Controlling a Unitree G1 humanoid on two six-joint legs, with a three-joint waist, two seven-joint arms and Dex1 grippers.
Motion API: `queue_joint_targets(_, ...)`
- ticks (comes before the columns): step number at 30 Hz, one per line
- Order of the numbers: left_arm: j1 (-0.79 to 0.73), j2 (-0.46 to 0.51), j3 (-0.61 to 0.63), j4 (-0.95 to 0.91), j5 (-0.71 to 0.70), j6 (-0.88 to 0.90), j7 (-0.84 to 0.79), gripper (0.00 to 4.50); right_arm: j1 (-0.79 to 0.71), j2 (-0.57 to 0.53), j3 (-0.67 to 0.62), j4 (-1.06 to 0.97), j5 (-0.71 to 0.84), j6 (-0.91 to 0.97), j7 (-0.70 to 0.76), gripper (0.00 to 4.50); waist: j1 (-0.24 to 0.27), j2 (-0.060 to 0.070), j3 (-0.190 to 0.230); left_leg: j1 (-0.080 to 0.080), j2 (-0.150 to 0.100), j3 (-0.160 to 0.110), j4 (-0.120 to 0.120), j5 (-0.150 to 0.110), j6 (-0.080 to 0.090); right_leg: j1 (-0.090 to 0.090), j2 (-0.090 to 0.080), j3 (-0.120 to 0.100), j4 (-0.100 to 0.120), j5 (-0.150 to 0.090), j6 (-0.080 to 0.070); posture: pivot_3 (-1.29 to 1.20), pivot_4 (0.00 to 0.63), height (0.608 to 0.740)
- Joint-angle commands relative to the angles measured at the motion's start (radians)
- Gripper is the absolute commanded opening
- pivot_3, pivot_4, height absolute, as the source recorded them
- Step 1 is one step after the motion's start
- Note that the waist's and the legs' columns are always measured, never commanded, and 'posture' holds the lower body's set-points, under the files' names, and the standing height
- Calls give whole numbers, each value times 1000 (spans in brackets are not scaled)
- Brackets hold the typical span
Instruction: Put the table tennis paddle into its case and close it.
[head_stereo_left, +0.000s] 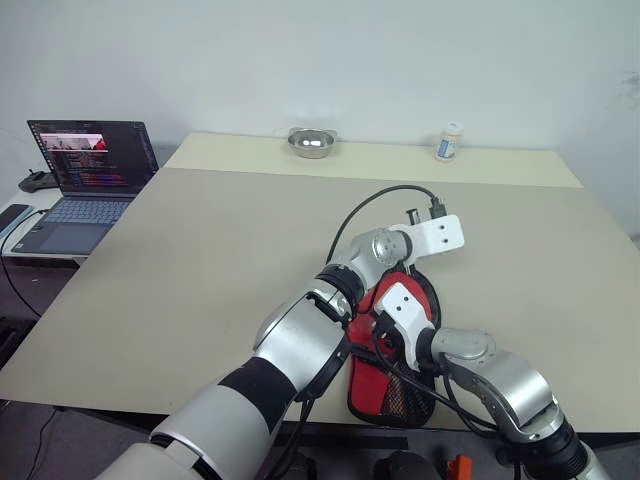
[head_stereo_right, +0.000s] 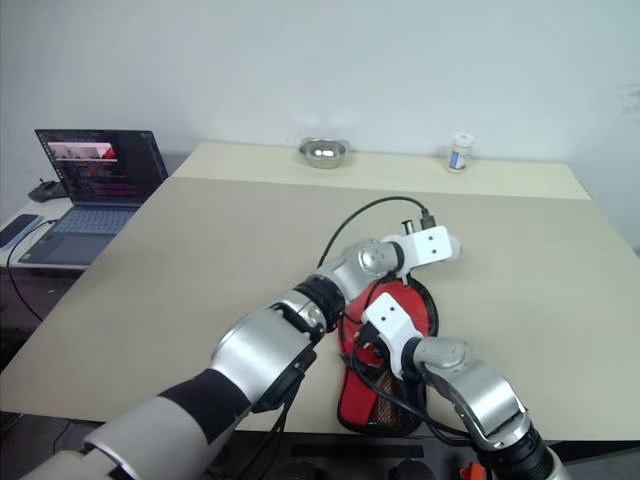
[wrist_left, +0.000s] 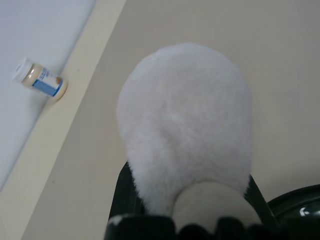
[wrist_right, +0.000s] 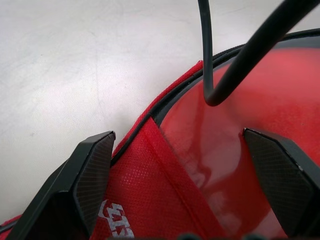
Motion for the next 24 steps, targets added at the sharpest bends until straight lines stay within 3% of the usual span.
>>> queue_joint_targets(1,-17,-155,2,-41,-29,-69,-102,682,57,3,63,70,19,76,7,4500,0,0,0,0,0,0,0,0,0,0,0,0,0,0,0,0,150,740)
queue_joint_targets(13,18,-181,15,-45,-62,-54,-208,682,48,10,60,91,9,61,2,4500,-1,0,0,0,0,0,0,0,0,0,0,0,0,0,0,0,150,740)
queue_joint_targets(23,46,-178,-6,-48,-70,-62,-282,4301,26,12,56,123,-2,38,3,4500,-2,1,-1,0,1,0,0,0,0,0,1,0,0,-1,1,0,150,740)
queue_joint_targets(24,49,-176,-8,-48,-69,-64,-281,4458,24,13,55,127,-4,35,3,4500,-3,1,-1,0,1,0,0,0,0,0,1,0,0,-1,1,0,150,740)
